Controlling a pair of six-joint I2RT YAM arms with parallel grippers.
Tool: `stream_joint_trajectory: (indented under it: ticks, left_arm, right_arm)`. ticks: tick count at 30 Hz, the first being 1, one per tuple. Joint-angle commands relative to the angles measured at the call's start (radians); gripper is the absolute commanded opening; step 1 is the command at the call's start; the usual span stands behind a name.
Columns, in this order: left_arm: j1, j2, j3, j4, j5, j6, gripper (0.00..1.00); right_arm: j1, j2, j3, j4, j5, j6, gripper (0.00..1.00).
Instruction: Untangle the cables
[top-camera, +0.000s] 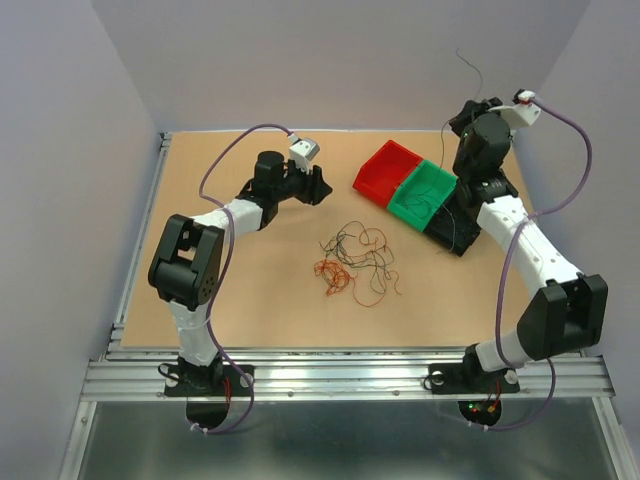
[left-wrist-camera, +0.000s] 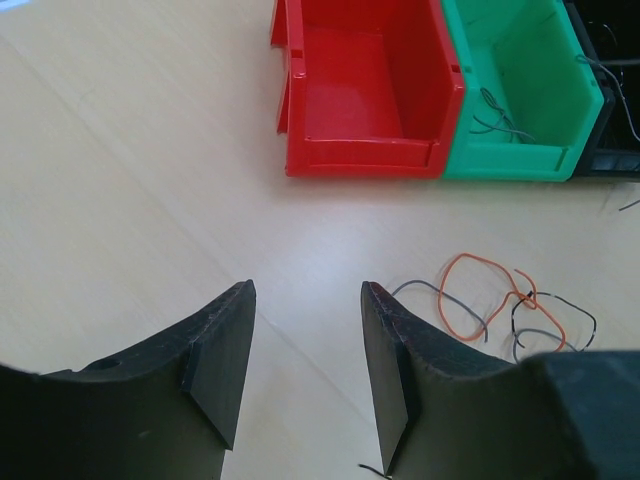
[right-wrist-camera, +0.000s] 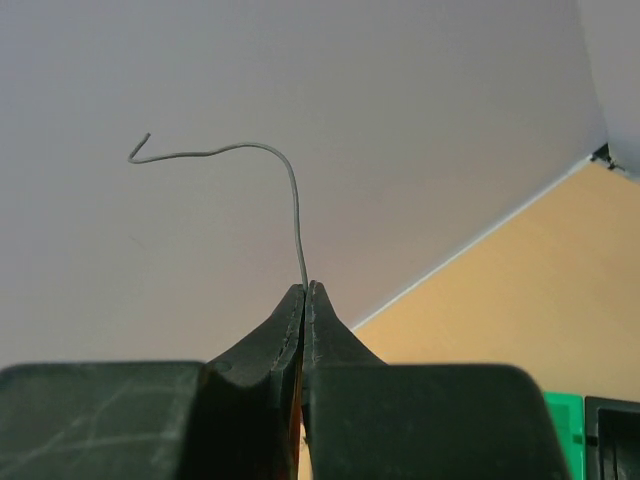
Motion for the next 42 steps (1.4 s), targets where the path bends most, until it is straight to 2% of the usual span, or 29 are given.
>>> stream_joint_trajectory:
  ticks: [1, 10, 16, 20, 24, 29, 36, 42]
  left_arm:
    - [0.0, -0.072, -0.005, 0.046, 0.018, 0.006, 0.57]
    - [0.001, -0.087, -0.013, 0.046, 0.016, 0.01, 0.57]
    - [0.001, -0.084, -0.014, 0.047, 0.018, 0.012, 0.57]
    - [0.0, -0.084, -0.014, 0.047, 0.015, 0.012, 0.57]
    - [0.0, -0.082, -0.013, 0.047, 0.016, 0.012, 0.57]
    - [0.0, -0.085, -0.016, 0.047, 0.016, 0.012, 0.57]
    - [0.0, -0.073, -0.011, 0.049, 0.012, 0.014, 0.57]
    - [0.0, -0.067, -0.007, 0.049, 0.009, 0.014, 0.57]
  right_arm:
    - [-0.005, 0.046, -0.065, 0.04, -0.015, 0.087, 0.01]
    - [-0.014, 0.158, -0.205, 0.087, 0.099, 0.119, 0.01]
    - [-0.072, 0.201, -0.263, 0.089, 0.111, 0.165, 0.01]
    - [-0.072, 0.212, -0.279, 0.08, 0.157, 0.109, 0.01]
    - [-0.071, 0.293, -0.194, -0.028, 0.31, 0.096, 0.01]
    - [-0.071, 0.355, -0.115, -0.04, 0.362, 0.112, 0.01]
    - [-0.071, 0.415, 0.091, -0.046, 0.387, -0.014, 0.01]
    - [-0.071, 0.439, 0.162, -0.043, 0.43, -0.045, 0.01]
